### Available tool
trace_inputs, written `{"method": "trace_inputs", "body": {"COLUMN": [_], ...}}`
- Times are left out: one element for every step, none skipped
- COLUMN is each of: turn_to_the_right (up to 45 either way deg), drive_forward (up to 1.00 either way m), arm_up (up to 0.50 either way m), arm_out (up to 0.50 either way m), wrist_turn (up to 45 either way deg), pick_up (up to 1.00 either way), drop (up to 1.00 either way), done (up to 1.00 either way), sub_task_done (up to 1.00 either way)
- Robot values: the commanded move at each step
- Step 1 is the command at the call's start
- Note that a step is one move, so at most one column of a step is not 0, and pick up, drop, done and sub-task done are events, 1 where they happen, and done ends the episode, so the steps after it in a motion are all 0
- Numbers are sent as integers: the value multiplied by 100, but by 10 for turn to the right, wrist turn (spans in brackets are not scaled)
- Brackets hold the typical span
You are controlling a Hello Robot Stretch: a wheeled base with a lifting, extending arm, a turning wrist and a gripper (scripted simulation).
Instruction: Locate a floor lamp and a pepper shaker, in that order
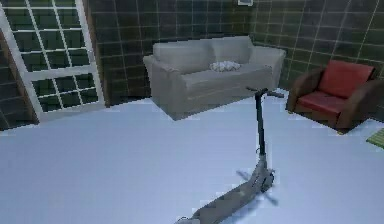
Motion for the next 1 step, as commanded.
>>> {"method": "trace_inputs", "body": {"turn_to_the_right": [450], "drive_forward": [0], "arm_up": [0], "arm_out": [0], "wrist_turn": [0], "pick_up": [0], "drop": [0], "done": [0], "sub_task_done": [0]}}
